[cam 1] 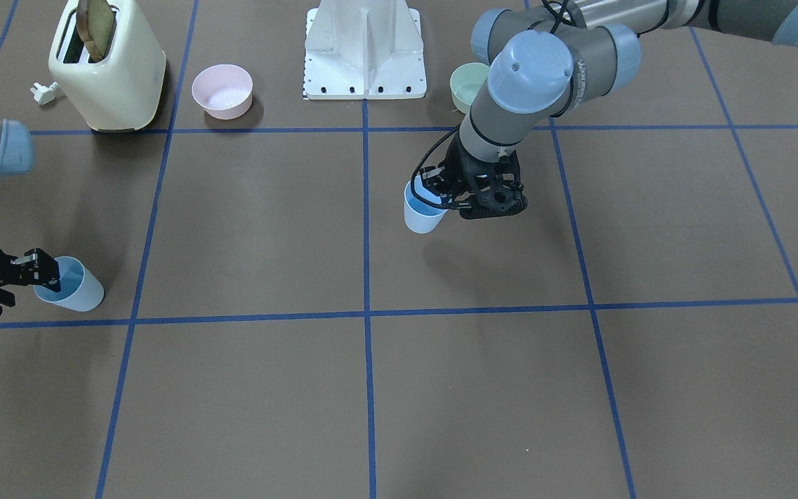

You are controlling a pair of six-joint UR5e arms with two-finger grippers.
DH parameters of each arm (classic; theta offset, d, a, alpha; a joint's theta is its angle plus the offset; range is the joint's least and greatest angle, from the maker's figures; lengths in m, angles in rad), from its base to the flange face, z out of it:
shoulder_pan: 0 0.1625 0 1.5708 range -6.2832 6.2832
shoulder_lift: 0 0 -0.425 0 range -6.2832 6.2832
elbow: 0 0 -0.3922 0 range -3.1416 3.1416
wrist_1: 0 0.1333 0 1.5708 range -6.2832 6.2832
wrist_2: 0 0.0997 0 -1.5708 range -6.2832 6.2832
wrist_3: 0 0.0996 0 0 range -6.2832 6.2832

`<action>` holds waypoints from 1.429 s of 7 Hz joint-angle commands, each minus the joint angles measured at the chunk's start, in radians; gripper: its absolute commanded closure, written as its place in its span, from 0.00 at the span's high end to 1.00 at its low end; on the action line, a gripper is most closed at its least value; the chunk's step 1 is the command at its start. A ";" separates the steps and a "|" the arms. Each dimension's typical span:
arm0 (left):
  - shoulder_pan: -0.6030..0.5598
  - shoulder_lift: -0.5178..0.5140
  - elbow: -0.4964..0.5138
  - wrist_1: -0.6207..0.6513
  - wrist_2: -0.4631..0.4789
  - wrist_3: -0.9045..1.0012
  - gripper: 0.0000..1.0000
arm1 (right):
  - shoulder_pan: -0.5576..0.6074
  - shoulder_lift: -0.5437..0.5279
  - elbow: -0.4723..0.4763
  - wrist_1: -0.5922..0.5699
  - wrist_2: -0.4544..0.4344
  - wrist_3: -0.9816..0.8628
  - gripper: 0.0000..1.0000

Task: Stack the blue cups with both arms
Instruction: 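Carry the left gripper's cup toward table center while the right lifts its cup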

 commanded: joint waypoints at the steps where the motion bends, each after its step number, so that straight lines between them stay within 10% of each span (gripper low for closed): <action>1: 0.010 -0.034 0.026 -0.005 0.000 -0.016 0.00 | -0.008 0.000 0.001 0.001 -0.002 -0.001 0.49; 4: 0.034 -0.094 0.103 -0.023 0.043 -0.027 0.00 | -0.008 0.020 0.003 0.001 -0.002 0.005 0.02; 10: 0.063 -0.164 0.270 -0.174 0.052 -0.081 0.00 | -0.008 0.092 0.017 -0.014 0.000 0.083 0.00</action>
